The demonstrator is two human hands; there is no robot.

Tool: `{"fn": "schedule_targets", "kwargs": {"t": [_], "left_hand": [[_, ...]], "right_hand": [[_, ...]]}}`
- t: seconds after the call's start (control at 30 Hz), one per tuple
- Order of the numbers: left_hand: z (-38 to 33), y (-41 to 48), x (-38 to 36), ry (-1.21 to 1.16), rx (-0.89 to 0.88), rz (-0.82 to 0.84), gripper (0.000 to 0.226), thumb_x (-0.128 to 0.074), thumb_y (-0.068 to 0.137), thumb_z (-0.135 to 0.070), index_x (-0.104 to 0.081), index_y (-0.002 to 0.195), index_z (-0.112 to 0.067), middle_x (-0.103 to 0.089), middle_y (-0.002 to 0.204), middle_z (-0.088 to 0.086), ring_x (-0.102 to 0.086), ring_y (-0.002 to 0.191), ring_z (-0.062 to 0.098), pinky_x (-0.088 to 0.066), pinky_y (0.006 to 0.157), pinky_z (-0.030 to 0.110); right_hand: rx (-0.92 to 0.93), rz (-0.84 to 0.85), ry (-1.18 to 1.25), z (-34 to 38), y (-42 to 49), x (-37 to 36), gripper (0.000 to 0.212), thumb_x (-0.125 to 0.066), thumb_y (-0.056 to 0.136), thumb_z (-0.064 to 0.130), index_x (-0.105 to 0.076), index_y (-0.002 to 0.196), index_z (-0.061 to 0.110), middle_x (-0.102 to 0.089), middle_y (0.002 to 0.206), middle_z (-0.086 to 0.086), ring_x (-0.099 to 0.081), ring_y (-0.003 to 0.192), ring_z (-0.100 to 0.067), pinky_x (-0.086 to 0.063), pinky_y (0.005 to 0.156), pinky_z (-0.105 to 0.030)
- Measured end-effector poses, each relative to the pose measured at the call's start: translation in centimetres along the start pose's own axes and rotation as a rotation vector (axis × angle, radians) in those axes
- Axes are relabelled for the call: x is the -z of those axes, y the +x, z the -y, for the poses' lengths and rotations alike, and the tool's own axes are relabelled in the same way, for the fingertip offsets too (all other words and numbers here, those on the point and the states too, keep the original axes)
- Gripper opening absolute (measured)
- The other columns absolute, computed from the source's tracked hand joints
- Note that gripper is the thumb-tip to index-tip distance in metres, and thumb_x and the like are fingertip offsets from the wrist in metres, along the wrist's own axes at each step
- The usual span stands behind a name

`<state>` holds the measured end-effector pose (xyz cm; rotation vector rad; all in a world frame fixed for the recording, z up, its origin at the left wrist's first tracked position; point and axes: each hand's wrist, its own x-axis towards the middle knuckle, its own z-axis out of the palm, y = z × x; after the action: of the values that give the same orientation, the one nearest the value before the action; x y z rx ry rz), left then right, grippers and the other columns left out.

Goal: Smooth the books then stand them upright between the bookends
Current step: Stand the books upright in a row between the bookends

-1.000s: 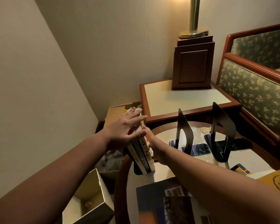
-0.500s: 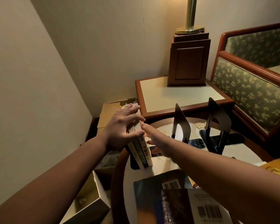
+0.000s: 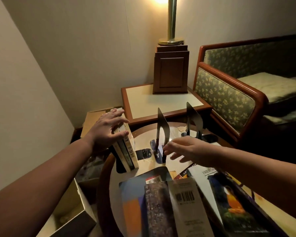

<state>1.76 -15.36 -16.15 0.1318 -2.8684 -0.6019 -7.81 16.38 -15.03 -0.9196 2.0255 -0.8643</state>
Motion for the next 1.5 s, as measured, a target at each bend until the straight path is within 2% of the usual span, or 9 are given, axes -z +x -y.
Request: {"fn": "schedule_targets", "kwargs": {"t": [0.13, 0.33, 0.53, 0.77, 0.93, 1.1, 1.27, 1.4, 1.5], "left_hand": [[0.0, -0.2, -0.1, 0.022, 0.001, -0.004, 0.043, -0.041, 0.076, -0.072, -0.052, 0.114, -0.056, -0.027, 0.161, -0.008, -0.011, 0.152, 0.017, -0.013, 0.118, 0.052], [-0.3, -0.4, -0.2, 0.053, 0.011, -0.002, 0.039, -0.040, 0.076, -0.073, -0.050, 0.110, -0.058, -0.028, 0.161, -0.007, -0.011, 0.151, 0.017, -0.014, 0.117, 0.050], [-0.4, -0.2, -0.2, 0.077, 0.022, 0.008, 0.054, -0.037, 0.074, -0.074, -0.052, 0.120, -0.049, -0.028, 0.161, -0.003, -0.011, 0.151, 0.019, -0.013, 0.118, 0.051], [-0.4, -0.2, -0.2, 0.087, 0.033, 0.015, 0.068, -0.035, 0.074, -0.075, -0.056, 0.127, -0.038, -0.027, 0.161, -0.001, -0.011, 0.151, 0.021, -0.011, 0.119, 0.052], [-0.1, 0.0, -0.5, 0.081, 0.027, 0.001, 0.061, -0.036, 0.074, -0.075, -0.054, 0.123, -0.042, -0.028, 0.161, -0.003, -0.012, 0.151, 0.020, -0.012, 0.119, 0.053], [0.0, 0.2, -0.5, 0.090, 0.026, 0.008, 0.060, -0.035, 0.074, -0.075, -0.053, 0.122, -0.043, -0.027, 0.161, -0.004, -0.011, 0.151, 0.020, -0.014, 0.119, 0.053], [-0.3, 0.2, -0.5, 0.082, 0.035, 0.005, 0.062, -0.035, 0.073, -0.076, -0.053, 0.122, -0.043, -0.027, 0.161, -0.004, -0.011, 0.151, 0.021, -0.015, 0.118, 0.053], [-0.4, 0.3, -0.4, 0.085, 0.037, -0.002, 0.064, -0.034, 0.073, -0.076, -0.055, 0.122, -0.043, -0.027, 0.161, -0.005, -0.011, 0.151, 0.020, -0.014, 0.118, 0.052], [-0.8, 0.3, -0.4, 0.092, 0.036, -0.008, 0.068, -0.032, 0.072, -0.077, -0.057, 0.123, -0.040, -0.027, 0.161, -0.004, -0.012, 0.151, 0.021, -0.012, 0.119, 0.050]], "right_hand": [[-0.018, -0.148, -0.358, -2.2, -5.7, 1.8, 0.028, -0.059, 0.093, 0.045, -0.062, 0.118, 0.031, -0.061, 0.114, 0.016, -0.060, 0.106, -0.004, -0.055, 0.089, -0.029], [-0.273, -0.225, -0.811, -6.9, -10.3, 3.4, 0.074, -0.064, 0.070, 0.077, -0.045, 0.133, 0.042, -0.045, 0.134, 0.010, -0.045, 0.114, -0.013, -0.048, 0.090, -0.029], [-0.340, -0.207, -0.658, -8.8, -10.8, 2.8, 0.110, -0.076, 0.060, 0.073, -0.014, 0.149, 0.051, -0.024, 0.156, 0.004, -0.036, 0.136, -0.026, -0.047, 0.103, -0.041], [-0.300, -0.234, -0.584, -7.8, -10.5, 3.1, 0.092, -0.079, 0.078, 0.041, -0.021, 0.149, 0.050, -0.037, 0.151, -0.001, -0.045, 0.131, -0.025, -0.051, 0.095, -0.034], [-0.207, -0.306, -0.492, -6.9, -11.0, 3.6, 0.085, -0.075, 0.083, 0.032, -0.024, 0.149, 0.046, -0.046, 0.145, -0.003, -0.053, 0.120, -0.023, -0.055, 0.083, -0.029], [-0.045, -0.463, -0.491, -6.4, -10.9, 4.4, 0.061, -0.074, 0.085, 0.019, -0.041, 0.135, 0.030, -0.058, 0.110, 0.002, -0.063, 0.086, -0.014, -0.054, 0.057, -0.017], [0.158, -0.705, -0.516, -4.6, -11.0, 6.1, 0.044, -0.070, 0.084, 0.003, -0.042, 0.110, 0.025, -0.058, 0.077, 0.006, -0.062, 0.060, -0.006, -0.055, 0.051, -0.024], [0.345, -0.863, -0.531, -1.3, -11.1, 7.0, 0.043, -0.067, 0.085, -0.003, -0.051, 0.124, 0.006, -0.057, 0.080, 0.010, -0.057, 0.064, 0.006, -0.051, 0.053, -0.009], [0.456, -0.944, -0.487, 1.6, -10.6, 6.8, 0.041, -0.063, 0.086, -0.003, -0.053, 0.124, 0.008, -0.066, 0.086, -0.005, -0.064, 0.065, -0.009, -0.056, 0.058, -0.015]]}}
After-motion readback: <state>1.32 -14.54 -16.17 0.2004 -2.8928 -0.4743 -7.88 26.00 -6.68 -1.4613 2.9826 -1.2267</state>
